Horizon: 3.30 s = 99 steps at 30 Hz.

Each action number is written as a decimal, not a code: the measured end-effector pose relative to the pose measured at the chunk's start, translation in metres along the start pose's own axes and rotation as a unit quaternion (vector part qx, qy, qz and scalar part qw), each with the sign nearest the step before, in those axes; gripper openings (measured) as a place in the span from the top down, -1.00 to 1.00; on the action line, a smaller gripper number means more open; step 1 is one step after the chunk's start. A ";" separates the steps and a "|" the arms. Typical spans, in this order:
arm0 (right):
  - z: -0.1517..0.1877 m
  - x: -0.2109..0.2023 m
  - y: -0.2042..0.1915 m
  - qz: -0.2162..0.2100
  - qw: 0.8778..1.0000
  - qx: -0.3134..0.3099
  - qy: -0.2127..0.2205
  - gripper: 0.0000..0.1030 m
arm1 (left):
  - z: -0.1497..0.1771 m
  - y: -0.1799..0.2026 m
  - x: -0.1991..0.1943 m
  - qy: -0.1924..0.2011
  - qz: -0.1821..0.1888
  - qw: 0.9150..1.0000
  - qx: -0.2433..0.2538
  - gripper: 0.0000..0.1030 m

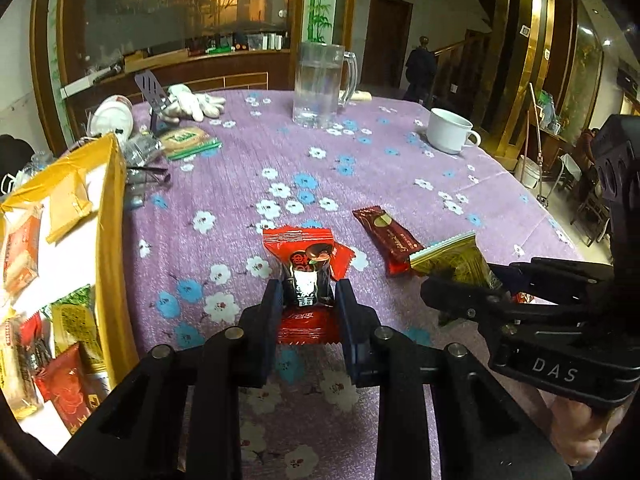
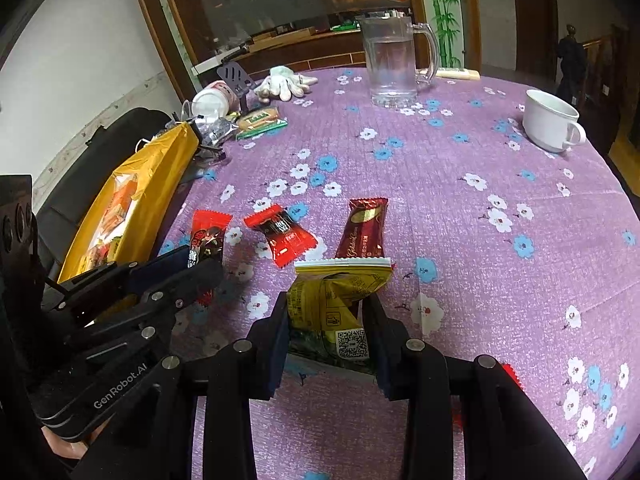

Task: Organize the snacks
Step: 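Lift the green-yellow packet with the right tool while the left tool lifts the red candy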

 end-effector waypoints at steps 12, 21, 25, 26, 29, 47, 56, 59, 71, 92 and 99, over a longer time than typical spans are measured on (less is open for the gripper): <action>-0.002 -0.004 -0.005 -0.007 1.000 -0.004 0.018 0.29 | -0.002 0.000 -0.010 0.023 -0.002 1.000 0.001 0.54; -0.001 -0.006 -0.006 -0.008 1.000 -0.004 0.023 0.29 | -0.005 -0.002 -0.015 0.036 -0.004 0.999 -0.001 0.54; -0.001 -0.007 -0.007 -0.009 1.000 -0.006 0.024 0.29 | -0.005 -0.002 -0.017 0.039 -0.006 0.999 -0.001 0.54; -0.001 -0.007 -0.007 -0.009 1.000 -0.006 0.025 0.29 | -0.005 -0.002 -0.017 0.040 -0.006 0.999 -0.002 0.54; -0.001 -0.008 -0.007 -0.008 1.000 -0.006 0.027 0.29 | -0.005 -0.003 -0.016 0.037 -0.005 0.999 -0.004 0.54; -0.001 -0.010 -0.004 -0.003 1.000 0.001 0.031 0.29 | -0.003 -0.014 0.004 -0.027 0.016 0.999 -0.032 0.53; -0.001 -0.012 -0.005 -0.005 0.999 0.002 0.034 0.29 | 0.015 0.001 0.033 -0.093 -0.019 0.995 0.003 0.46; -0.001 -0.012 -0.005 -0.006 0.999 0.004 0.034 0.29 | 0.016 0.001 0.030 -0.086 -0.022 0.996 0.006 0.39; -0.001 -0.014 -0.005 -0.006 0.999 0.004 0.038 0.29 | 0.011 -0.001 0.014 -0.046 -0.012 0.999 0.005 0.57; -0.002 -0.026 -0.019 -0.018 0.997 -0.023 0.074 0.29 | -0.008 -0.009 -0.021 0.068 -0.044 0.997 -0.002 0.57; -0.003 -0.026 -0.015 -0.022 0.997 -0.012 0.079 0.29 | -0.011 -0.014 -0.031 0.097 -0.059 0.993 -0.005 0.57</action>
Point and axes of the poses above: each gripper's, at about its wrist camera, not at the fingertips, and x roughly the way its jaws point, y to its right, z to its underside, the point moved 3 cm from there along x, roughly the way its jaws point, and after that the axes turned 8 degrees about -x, right-handed, at the moved point
